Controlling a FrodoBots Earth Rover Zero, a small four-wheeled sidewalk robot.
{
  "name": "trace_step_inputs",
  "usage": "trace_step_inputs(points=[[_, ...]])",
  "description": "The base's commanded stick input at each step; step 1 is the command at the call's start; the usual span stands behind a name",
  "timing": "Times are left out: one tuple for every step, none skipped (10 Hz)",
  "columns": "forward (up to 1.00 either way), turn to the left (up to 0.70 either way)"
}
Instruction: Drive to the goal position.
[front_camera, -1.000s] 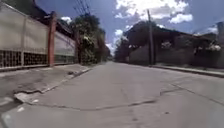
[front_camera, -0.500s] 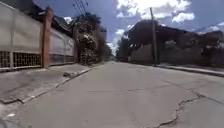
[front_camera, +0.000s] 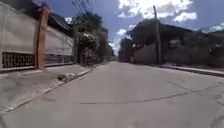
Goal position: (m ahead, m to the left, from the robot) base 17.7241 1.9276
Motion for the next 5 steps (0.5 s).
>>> trace_step_inputs(points=[[1.00,0.00],[1.00,0.00],[1.00,0.00],[1.00,0.00],[1.00,0.00]])
